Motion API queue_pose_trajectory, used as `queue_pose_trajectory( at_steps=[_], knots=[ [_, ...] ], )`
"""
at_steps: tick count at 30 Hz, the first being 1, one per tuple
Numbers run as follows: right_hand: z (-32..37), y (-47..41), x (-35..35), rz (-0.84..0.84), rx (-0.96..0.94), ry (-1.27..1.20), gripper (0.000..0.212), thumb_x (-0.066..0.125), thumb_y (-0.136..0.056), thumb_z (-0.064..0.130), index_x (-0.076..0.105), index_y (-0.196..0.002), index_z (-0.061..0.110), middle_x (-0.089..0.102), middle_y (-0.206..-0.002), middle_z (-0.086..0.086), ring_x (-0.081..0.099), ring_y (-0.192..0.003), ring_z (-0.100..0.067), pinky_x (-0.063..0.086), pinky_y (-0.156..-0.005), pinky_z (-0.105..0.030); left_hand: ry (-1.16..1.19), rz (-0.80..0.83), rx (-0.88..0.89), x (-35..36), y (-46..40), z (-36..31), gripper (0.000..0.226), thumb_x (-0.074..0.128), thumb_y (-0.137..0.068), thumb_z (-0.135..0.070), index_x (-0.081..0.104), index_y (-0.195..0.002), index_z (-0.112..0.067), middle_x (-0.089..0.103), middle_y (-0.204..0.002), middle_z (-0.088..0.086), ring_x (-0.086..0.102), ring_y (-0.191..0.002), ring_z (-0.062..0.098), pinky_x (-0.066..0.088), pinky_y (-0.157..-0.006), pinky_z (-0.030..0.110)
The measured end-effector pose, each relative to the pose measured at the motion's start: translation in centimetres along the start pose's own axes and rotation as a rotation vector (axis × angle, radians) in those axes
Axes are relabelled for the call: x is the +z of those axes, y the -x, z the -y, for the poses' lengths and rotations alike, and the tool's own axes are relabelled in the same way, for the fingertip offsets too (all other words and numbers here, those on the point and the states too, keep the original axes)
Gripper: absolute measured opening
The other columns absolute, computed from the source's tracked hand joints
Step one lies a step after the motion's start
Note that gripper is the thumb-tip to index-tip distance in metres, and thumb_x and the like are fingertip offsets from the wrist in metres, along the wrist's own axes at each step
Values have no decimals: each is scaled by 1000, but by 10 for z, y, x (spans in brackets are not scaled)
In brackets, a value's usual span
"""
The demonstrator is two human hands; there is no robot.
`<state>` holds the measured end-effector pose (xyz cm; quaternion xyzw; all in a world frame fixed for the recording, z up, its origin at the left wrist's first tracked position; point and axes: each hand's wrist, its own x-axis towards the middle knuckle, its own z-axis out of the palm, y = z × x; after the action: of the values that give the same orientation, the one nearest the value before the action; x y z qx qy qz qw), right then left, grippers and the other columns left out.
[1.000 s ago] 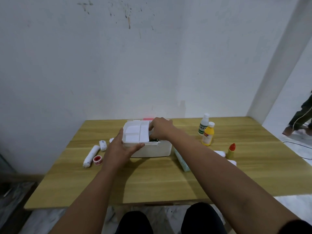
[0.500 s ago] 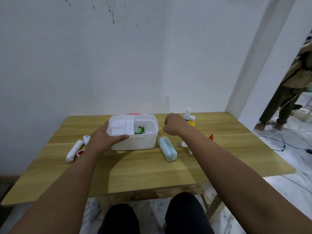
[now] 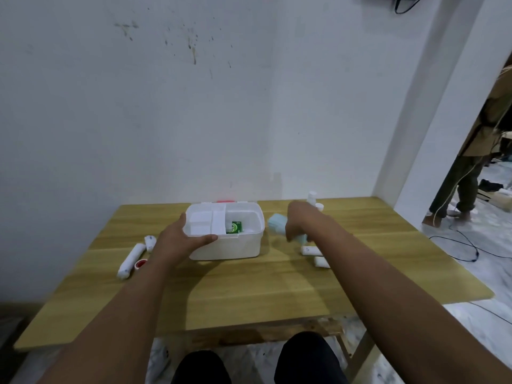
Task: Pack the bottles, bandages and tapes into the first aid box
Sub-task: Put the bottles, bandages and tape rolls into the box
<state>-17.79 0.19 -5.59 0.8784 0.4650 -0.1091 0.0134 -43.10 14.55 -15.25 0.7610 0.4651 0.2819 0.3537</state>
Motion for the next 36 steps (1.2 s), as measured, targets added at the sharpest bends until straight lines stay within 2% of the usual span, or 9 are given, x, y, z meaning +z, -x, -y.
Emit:
queue_pose_trajectory(
  at_steps=[2, 4, 7, 10, 15, 20, 25, 27, 36],
  knots=[
    [4, -8, -16, -119, -47, -31, 51, 90, -73, 23, 64, -113, 6, 68, -102, -9, 68, -91, -27, 57, -72, -37, 0, -1, -11, -1, 0, 2, 118, 80, -52, -80, 42, -152, -31, 59, -140, -1, 55, -122, 24, 54, -92, 43],
    [12, -17, -22, -178, -131, -76, 51, 91, -69, 23, 68, -113, 10, 71, -101, -6, 67, -91, -25, 57, -76, -35, 5, 2, -11, -1, 0, 1, 116, 81, -54, -76, 41, -153, -29, 59, -140, 0, 55, -123, 24, 53, -90, 41],
    [32, -23, -17, -162, -283, -62, 50, 90, -69, 18, 72, -115, 11, 72, -106, -7, 67, -94, -24, 59, -84, -38, -6, -5, -10, 0, 1, 0, 114, 83, -57, -73, 41, -154, -27, 58, -143, 1, 54, -125, 25, 53, -91, 41],
    [52, -33, -6, -134, -365, 25, 48, 89, -69, 17, 72, -114, 9, 72, -106, -6, 67, -93, -25, 58, -81, -38, -22, -10, -24, 0, -1, 3, 122, 80, -52, -78, 38, -155, -28, 56, -146, 1, 53, -128, 26, 54, -94, 44],
    [77, -46, -1, -43, -379, 123, 38, 87, -68, 15, 73, -103, 11, 71, -92, -5, 67, -86, -24, 58, -76, -36, -61, -22, -41, 2, -3, 3, 124, 82, -58, -75, 31, -159, -24, 50, -152, 4, 50, -133, 29, 53, -96, 44],
    [86, -54, 3, 4, -383, 148, 40, 86, -64, 13, 74, -102, 13, 71, -92, -3, 68, -90, -26, 60, -83, -43, -57, -28, -14, 6, -6, 5, 112, 85, -67, -63, 34, -158, -22, 52, -150, 5, 51, -131, 28, 49, -82, 33],
    [82, -58, 1, 15, -427, 173, 56, 88, -68, 15, 70, -121, 16, 66, -102, 1, 64, -98, -24, 58, -89, -44, -64, -18, -36, 2, -4, 4, 127, 78, -54, -80, 33, -159, -24, 52, -151, 4, 51, -131, 29, 54, -89, 40],
    [81, -60, 0, 13, -436, 184, 57, 88, -68, 17, 70, -122, 20, 66, -104, 3, 63, -99, -23, 58, -90, -44, -83, -16, -21, 1, -3, 4, 132, 72, -47, -87, 34, -157, -25, 54, -149, 3, 52, -129, 28, 55, -89, 41],
    [81, -65, 0, 36, -448, 198, 51, 88, -69, 20, 74, -118, 21, 70, -105, 3, 64, -97, -21, 58, -89, -43, -68, -43, -45, 5, -1, -1, 119, 85, -68, -62, 27, -162, -17, 43, -158, 8, 44, -140, 32, 48, -102, 47]
  ],
)
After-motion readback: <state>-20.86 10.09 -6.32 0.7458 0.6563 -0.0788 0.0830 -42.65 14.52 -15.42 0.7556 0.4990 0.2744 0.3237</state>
